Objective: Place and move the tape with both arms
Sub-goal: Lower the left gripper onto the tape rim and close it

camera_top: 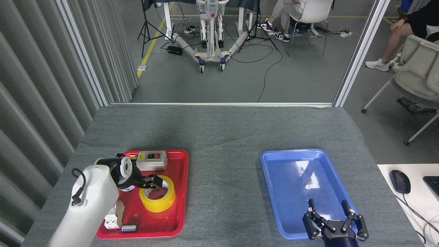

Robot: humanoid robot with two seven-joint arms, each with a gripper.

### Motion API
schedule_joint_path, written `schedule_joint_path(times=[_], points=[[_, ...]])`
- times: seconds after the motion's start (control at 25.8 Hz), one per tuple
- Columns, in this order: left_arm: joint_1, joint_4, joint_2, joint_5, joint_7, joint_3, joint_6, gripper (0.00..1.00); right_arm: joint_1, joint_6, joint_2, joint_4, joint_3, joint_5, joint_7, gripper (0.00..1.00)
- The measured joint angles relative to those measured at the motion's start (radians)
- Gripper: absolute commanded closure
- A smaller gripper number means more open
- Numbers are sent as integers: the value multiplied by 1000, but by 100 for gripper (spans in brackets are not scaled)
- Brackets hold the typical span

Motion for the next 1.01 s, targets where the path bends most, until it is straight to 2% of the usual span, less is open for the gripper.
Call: schedule_joint_path(times=[0.27, 0.46, 0.81, 1.01], points=[[19, 3, -3, -6, 1, 0, -59, 12, 1, 0, 1, 0, 1, 0, 2, 0], [20, 27, -9, -7, 35, -8, -71, 16, 1, 0, 4, 0, 2, 1, 3, 0], [15, 66, -2, -8, 121, -40, -73, 34, 1, 0, 8, 0, 8, 3, 0, 0], [14, 69, -2, -8, 131, -41, -72, 39, 3, 1, 10, 0, 9, 14, -1, 0]])
